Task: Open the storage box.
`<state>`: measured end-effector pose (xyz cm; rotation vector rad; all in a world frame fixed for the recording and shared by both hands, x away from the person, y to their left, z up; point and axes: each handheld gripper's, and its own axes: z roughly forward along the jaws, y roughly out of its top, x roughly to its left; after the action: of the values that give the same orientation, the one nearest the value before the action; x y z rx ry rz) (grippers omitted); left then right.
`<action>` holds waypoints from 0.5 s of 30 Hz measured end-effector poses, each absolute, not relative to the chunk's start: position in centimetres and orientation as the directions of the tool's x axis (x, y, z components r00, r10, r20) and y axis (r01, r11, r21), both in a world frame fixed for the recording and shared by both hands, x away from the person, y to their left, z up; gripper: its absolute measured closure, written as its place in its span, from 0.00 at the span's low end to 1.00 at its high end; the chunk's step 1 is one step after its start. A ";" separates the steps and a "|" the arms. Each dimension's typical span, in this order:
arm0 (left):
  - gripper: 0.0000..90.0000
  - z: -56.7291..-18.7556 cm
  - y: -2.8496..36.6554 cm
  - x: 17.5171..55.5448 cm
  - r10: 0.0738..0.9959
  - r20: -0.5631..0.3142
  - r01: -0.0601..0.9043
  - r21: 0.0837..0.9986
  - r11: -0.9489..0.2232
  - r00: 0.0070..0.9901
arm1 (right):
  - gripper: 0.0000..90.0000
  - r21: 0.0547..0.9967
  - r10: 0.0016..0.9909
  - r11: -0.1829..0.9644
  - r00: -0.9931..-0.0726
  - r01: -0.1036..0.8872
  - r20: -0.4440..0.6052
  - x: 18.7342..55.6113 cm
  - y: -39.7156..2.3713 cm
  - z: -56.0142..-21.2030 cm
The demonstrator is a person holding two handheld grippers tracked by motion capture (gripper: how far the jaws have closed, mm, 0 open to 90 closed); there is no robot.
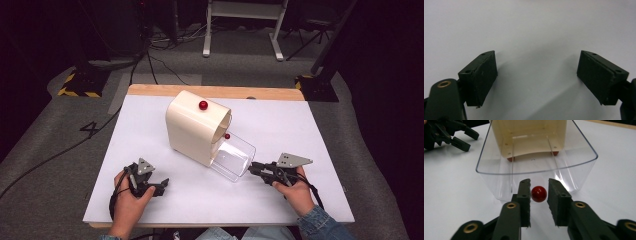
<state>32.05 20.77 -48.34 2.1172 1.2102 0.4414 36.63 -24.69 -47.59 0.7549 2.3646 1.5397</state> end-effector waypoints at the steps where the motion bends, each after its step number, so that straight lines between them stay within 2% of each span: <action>1: 0.18 -48.3 20.8 32.0 0.856 -0.029 0.637 0.681 -0.362 0.517 | 0.78 0.899 0.536 0.320 -0.839 0.300 0.090 36.6 -24.7 -47.7; 3: 0.18 -48.3 20.8 32.1 0.856 -0.029 0.637 0.681 -0.362 0.517 | 0.73 0.902 0.542 0.314 -0.836 0.298 0.088 36.4 -24.8 -47.6; 15: 0.18 -48.3 20.8 32.1 0.854 -0.033 0.640 0.677 -0.362 0.519 | 0.64 0.916 0.559 0.293 -0.826 0.276 0.070 36.1 -25.6 -46.1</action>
<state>32.09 20.80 -48.29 2.1208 1.2117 0.4330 36.07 -25.55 -46.05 0.7633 2.3005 1.5473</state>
